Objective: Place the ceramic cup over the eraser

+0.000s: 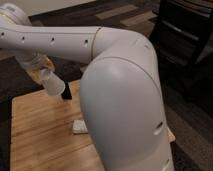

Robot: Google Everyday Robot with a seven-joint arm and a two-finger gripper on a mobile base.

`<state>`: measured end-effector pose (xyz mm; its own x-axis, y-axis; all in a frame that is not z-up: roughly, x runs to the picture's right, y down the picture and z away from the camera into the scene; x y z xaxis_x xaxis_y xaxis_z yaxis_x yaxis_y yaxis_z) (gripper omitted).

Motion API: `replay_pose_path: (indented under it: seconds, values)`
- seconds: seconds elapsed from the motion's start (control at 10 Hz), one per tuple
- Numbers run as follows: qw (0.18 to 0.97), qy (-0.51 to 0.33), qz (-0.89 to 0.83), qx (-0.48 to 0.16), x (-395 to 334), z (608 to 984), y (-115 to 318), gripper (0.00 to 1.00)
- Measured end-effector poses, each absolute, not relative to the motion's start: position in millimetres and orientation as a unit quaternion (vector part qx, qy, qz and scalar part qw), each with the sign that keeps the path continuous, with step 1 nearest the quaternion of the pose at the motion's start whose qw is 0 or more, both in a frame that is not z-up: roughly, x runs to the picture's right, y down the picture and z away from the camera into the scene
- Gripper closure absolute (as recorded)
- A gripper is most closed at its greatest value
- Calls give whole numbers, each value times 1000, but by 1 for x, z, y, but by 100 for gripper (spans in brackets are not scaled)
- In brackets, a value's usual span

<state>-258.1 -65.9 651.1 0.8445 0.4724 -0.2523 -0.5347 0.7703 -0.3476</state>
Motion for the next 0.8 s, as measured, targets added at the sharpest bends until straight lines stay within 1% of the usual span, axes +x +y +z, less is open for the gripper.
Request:
replay_pose_path:
  seconds: [0.4,0.8]
  values:
    - [936,81,275,-204,-239,670,-82,100]
    - [933,76,281,-212,-235,689,-87,100]
